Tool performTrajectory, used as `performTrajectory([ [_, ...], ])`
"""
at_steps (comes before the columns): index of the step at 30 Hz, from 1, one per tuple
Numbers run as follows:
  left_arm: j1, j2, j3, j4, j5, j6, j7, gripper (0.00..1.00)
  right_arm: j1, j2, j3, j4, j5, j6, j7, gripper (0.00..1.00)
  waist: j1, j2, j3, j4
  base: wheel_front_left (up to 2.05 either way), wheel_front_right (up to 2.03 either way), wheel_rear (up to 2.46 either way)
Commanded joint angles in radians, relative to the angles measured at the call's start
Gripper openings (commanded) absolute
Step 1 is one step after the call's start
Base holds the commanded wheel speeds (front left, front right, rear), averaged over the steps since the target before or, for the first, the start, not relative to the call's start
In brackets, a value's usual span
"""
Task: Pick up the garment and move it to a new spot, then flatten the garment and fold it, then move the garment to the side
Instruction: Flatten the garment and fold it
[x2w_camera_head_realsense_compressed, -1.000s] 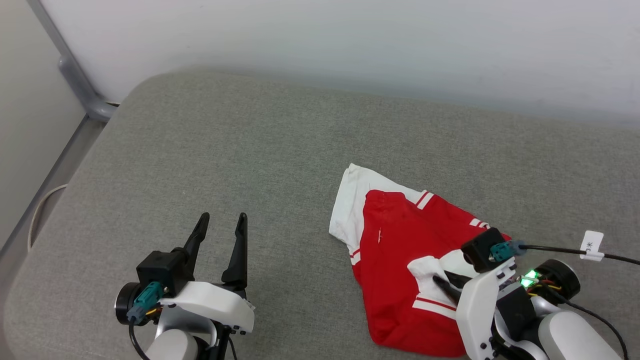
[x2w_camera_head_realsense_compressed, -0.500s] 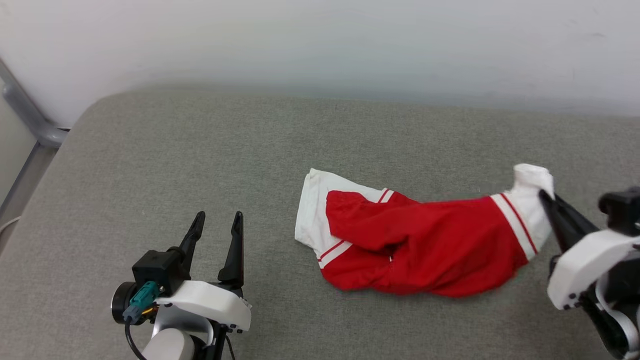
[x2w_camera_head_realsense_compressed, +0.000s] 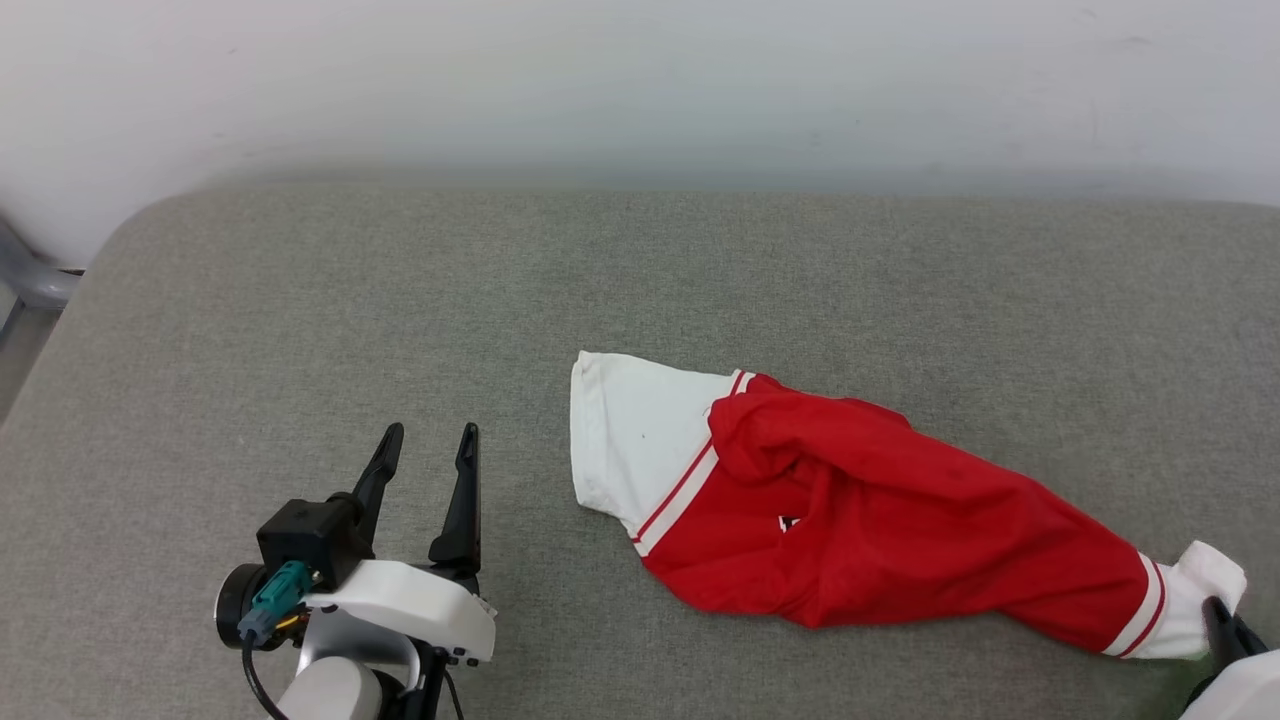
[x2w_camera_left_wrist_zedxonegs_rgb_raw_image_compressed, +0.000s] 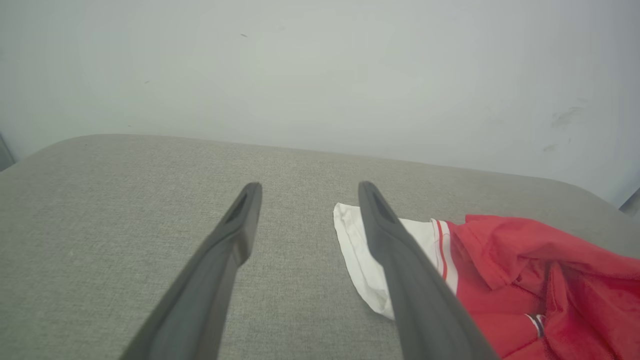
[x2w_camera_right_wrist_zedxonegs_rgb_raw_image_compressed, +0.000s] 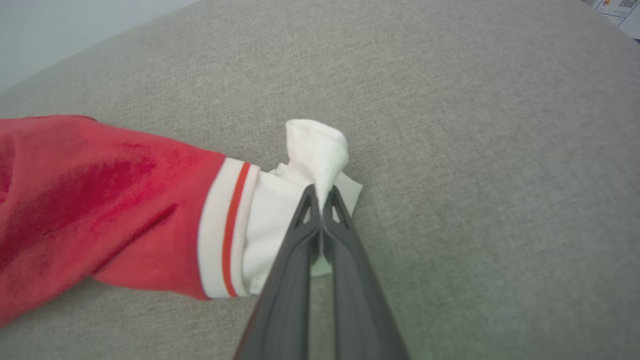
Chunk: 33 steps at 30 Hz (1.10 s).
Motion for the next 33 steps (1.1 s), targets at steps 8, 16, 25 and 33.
performTrajectory([
  [8,0.001,0.009,-0.003,-0.002,-0.008,0.007,0.009,1.0,-0.081,0.026,0.001,-0.035,-0.015,-0.001,-0.208,1.0,0.0,-0.0001,0.004,-0.005,0.0,0.0,0.0],
  [16,0.022,0.012,-0.009,0.006,-0.018,0.012,0.018,1.0,-0.046,0.039,0.066,-0.156,-0.08,-0.001,-0.288,1.0,0.0,-0.0001,-0.04,0.008,0.0,0.0,0.0],
  [25,-0.003,0.048,-0.035,0.002,-0.034,-0.003,0.146,1.0,0.064,0.05,0.185,-0.32,-0.109,-0.001,-0.234,1.0,0.0,-0.0001,-0.073,0.011,0.0,0.0,0.0],
  [33,-0.144,0.069,-0.078,0.023,-0.075,-0.046,0.385,1.0,0.096,0.05,0.252,-0.396,-0.072,-0.001,-0.206,1.0,0.0,-0.0001,-0.015,-0.056,0.0,0.0,0.0],
])
